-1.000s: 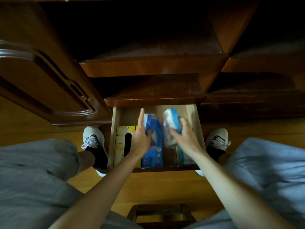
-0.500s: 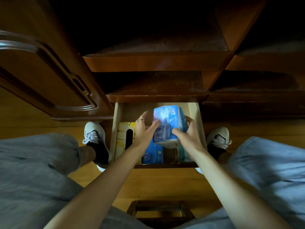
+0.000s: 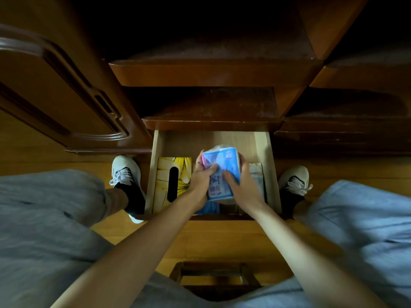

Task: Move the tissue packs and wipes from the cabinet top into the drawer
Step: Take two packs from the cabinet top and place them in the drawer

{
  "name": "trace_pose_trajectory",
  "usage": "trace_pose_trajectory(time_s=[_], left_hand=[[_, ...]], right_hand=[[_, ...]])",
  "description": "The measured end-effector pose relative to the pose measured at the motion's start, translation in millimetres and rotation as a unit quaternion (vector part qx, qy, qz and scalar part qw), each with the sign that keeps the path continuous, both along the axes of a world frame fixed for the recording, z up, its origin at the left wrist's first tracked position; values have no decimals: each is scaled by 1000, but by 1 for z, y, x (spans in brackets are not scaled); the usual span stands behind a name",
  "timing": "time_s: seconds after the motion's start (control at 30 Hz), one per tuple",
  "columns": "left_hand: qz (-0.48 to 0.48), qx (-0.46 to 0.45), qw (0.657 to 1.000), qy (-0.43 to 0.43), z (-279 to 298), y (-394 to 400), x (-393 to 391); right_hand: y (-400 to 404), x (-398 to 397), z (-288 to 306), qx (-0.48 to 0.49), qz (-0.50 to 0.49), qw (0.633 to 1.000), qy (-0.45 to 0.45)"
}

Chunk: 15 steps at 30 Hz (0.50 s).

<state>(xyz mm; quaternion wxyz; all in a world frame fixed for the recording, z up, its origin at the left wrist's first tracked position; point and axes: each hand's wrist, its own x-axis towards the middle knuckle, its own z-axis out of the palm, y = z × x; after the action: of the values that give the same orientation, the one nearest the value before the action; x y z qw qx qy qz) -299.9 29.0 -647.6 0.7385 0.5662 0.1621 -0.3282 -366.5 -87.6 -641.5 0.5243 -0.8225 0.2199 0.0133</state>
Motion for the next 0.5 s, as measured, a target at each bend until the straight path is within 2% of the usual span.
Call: trace_pose_trajectory(time_s=[0.07, 0.17, 0.23, 0.3, 0.43, 0.5], left_hand=[[-41, 41, 998, -23, -8, -2, 2], [-95, 197, 967, -134, -23, 10, 12], [-149, 299, 922, -197, -32, 24, 17], [-222, 362, 871, -246, -40, 35, 17], [-359, 450, 743, -342, -53, 45, 11], [-390, 459, 719, -346, -59, 48, 7]], right_hand=[[-12, -2, -7, -21, -29, 999, 23], [-32, -4, -16, -174, -60, 980, 70], [-34, -4, -25, -206, -68, 971, 105], [-28, 0, -35, -230, -50, 960, 148], [-4, 8, -54, -267, 8, 933, 240], [5, 9, -63, -265, 29, 929, 258]])
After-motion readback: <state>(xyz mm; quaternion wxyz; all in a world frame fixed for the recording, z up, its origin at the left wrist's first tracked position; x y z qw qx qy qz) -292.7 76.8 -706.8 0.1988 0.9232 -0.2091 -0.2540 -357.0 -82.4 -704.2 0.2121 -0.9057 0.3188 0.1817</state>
